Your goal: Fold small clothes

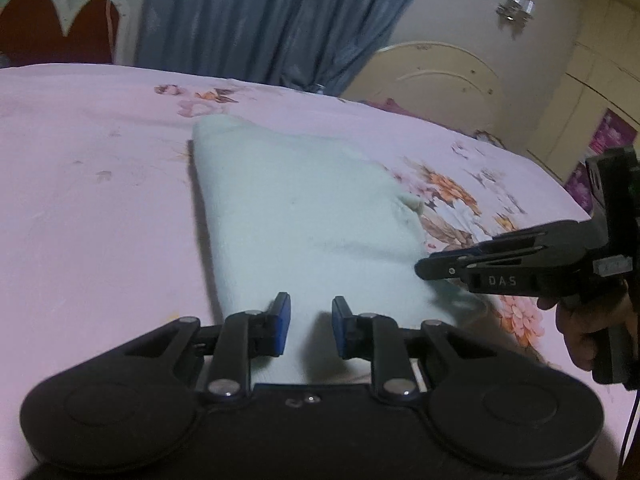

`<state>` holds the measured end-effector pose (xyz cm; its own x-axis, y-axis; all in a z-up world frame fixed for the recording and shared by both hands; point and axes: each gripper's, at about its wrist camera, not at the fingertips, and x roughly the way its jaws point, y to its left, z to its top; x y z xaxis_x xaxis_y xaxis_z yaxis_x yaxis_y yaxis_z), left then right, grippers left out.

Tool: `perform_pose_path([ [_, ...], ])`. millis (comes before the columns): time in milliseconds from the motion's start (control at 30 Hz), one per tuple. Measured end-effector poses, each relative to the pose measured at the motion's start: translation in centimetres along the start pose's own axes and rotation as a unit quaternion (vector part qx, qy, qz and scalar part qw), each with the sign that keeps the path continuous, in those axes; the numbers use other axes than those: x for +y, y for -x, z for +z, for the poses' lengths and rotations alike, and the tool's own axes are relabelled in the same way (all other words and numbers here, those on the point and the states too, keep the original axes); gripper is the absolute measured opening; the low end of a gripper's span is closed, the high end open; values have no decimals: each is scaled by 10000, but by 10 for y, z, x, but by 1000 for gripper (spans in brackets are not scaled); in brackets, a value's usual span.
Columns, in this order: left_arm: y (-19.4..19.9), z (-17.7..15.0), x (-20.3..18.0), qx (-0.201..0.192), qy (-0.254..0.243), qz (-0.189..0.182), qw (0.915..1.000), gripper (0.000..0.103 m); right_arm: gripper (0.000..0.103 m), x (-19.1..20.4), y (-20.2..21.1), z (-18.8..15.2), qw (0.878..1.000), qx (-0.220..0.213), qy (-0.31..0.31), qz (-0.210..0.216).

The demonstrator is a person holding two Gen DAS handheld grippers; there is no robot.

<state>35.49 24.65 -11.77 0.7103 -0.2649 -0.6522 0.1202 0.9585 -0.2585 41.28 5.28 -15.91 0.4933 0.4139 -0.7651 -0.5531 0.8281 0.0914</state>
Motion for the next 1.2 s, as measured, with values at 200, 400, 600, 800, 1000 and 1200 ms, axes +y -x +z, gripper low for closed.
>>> perform_pose_path([
  [200,26,-9,1,-187,307,399,9986,21,11,9,43,-7,9987,-436,16,275],
  [400,23,-18,-13,83,-9,896,9959,21,11,22,32,-32,9993,-44,352,65],
  [600,37,-23,-23,47,3,1034,9946,21,11,8,56,-36,9994,-307,-102,137],
  [800,59,-30,-41,-41,-51,1053,9944,40,11,3,97,-45,9958,-613,-617,272],
  [1000,90,-42,-70,-469,-285,1255,9906,102,98,6,137,-64,9914,-923,-925,-35],
  [1200,109,-53,-90,-429,-235,1335,9898,102,103,8,161,-95,9904,-818,-1052,-371],
])
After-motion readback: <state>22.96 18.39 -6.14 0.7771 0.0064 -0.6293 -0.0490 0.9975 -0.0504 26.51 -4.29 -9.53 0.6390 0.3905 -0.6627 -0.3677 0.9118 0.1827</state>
